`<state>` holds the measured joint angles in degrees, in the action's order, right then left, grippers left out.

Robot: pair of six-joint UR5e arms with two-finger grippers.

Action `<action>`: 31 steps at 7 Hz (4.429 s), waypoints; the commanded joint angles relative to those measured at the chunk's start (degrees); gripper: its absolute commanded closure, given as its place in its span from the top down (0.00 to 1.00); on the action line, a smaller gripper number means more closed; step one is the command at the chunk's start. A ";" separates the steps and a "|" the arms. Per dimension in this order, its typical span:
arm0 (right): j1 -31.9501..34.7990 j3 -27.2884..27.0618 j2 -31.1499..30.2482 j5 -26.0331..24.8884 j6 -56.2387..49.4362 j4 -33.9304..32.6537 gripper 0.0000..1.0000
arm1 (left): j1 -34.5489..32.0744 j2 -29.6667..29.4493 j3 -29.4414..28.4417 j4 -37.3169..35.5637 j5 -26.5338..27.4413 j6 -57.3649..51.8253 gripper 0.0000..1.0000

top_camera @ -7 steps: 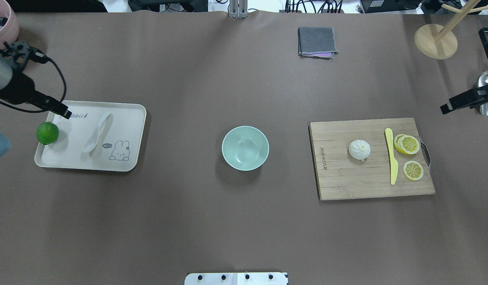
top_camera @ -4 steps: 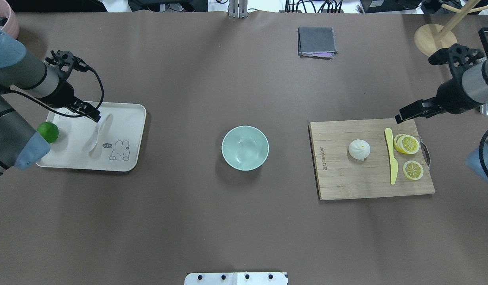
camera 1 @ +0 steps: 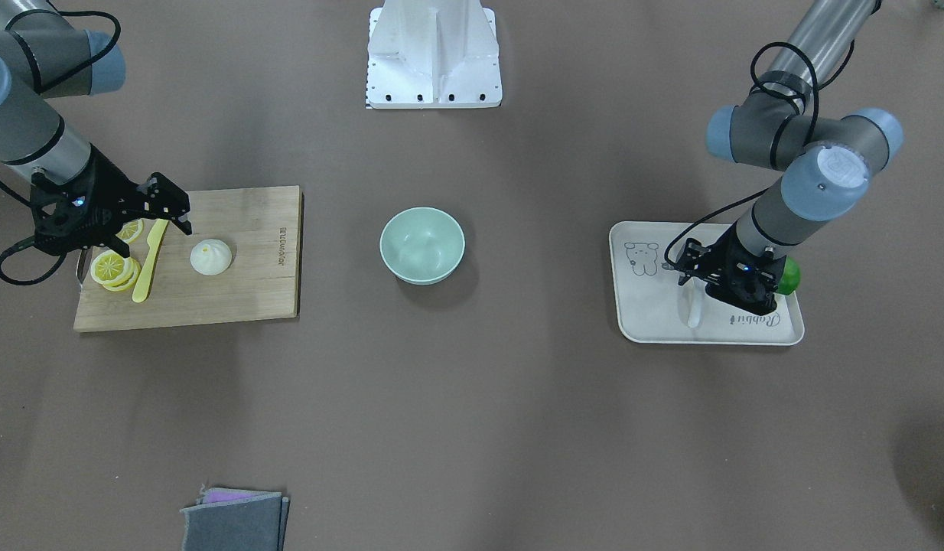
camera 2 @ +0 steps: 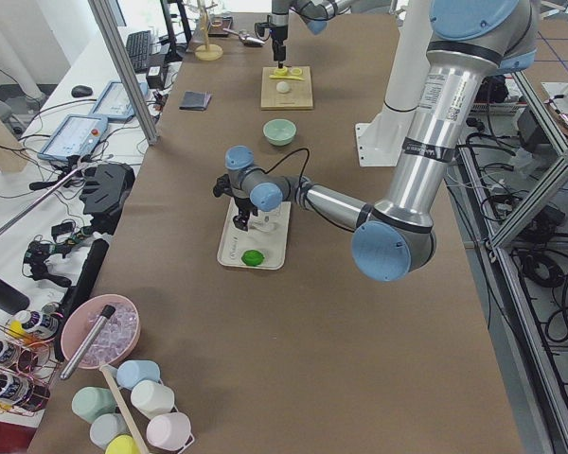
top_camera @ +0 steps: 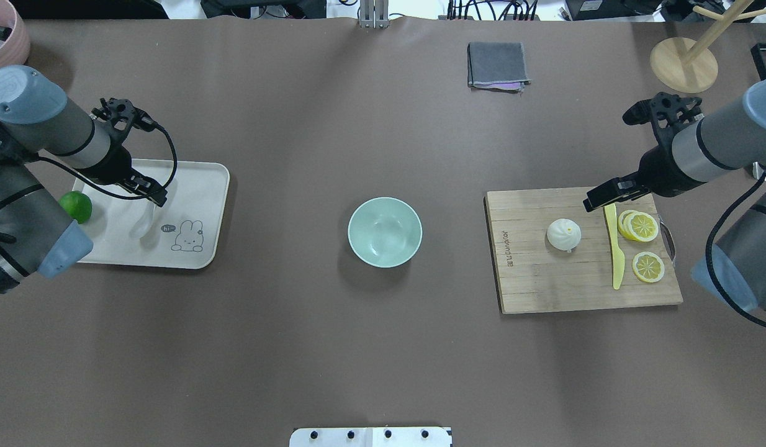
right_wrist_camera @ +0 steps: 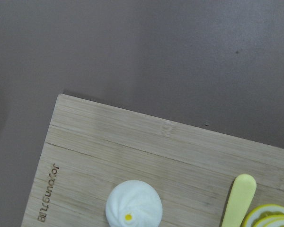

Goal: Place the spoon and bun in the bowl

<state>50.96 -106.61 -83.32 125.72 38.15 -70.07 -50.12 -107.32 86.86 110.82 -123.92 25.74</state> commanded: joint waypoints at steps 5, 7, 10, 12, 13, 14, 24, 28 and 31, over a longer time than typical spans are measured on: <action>-1.21 0.43 0.87 -0.12 0.61 -0.07 0.98 | 1.07 -1.48 -0.46 0.01 -0.18 6.41 0.00; -1.91 2.27 3.06 -0.82 1.13 -0.07 0.98 | 1.07 -4.72 1.72 -0.17 -0.36 13.50 0.00; -6.04 3.85 4.91 -6.62 1.84 0.02 0.95 | 6.59 -13.23 5.52 -0.35 0.16 29.04 0.00; -7.27 5.35 4.39 -8.11 1.66 -0.07 0.90 | 9.50 -17.91 5.43 -0.35 1.47 35.94 0.00; -7.45 5.36 4.13 -7.95 1.75 -0.15 0.84 | 11.16 -20.18 5.17 -0.34 4.01 38.22 0.00; -7.45 5.27 3.87 -7.60 1.84 -0.24 0.77 | 11.96 -21.42 5.16 -0.34 5.16 40.16 0.00; -7.62 3.42 12.72 -4.08 11.12 -0.68 0.00 | 20.14 -27.15 -5.03 8.79 18.54 46.77 0.58; -10.51 8.16 23.96 -6.09 23.25 -0.68 0.00 | 17.18 -13.85 14.32 7.92 17.49 46.33 0.99; -17.45 9.92 27.24 -14.16 29.76 -0.07 0.00 | 2.00 4.26 27.11 8.35 -0.31 39.86 0.99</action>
<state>36.28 -97.26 -57.15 114.59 65.06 -70.56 -42.35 -109.63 109.77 118.96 -117.76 69.27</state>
